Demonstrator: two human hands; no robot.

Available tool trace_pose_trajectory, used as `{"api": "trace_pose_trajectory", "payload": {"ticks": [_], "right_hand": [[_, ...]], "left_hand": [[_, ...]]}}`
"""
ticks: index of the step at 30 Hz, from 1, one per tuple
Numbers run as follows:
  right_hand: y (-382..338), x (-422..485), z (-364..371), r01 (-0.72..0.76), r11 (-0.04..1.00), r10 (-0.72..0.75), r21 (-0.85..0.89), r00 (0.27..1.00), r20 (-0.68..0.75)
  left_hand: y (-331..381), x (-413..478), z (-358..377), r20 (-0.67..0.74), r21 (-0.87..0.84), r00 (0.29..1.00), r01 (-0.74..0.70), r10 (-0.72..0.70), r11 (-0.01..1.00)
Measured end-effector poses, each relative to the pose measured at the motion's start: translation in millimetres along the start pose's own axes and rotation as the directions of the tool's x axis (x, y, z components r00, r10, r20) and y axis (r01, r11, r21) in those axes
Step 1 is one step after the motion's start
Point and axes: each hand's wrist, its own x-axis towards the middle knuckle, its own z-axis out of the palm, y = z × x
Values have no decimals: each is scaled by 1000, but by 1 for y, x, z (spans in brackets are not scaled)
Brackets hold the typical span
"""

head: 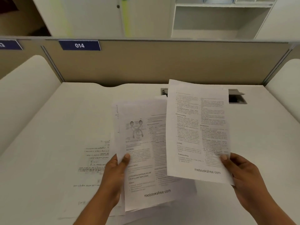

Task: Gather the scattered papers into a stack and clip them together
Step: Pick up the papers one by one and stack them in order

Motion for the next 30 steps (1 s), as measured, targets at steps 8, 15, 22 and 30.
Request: {"api": "trace_pose_trajectory", "payload": {"ticks": [8, 15, 22, 30], "right_hand": [[-3, -6, 30, 40, 996, -32, -77, 995, 98], [1, -9, 42, 67, 974, -41, -218, 992, 120], [7, -1, 42, 24, 955, 6, -295, 995, 102], [4, -9, 50, -66, 969, 119, -240, 969, 216]], "left_hand": [[5, -2, 12, 44, -3, 999, 23, -22, 1000], [5, -7, 18, 93, -18, 995, 32, -30, 999], [2, -11, 22, 105, -27, 994, 41, -38, 999], [1, -17, 34, 75, -57, 997, 7, -3, 998]]}}
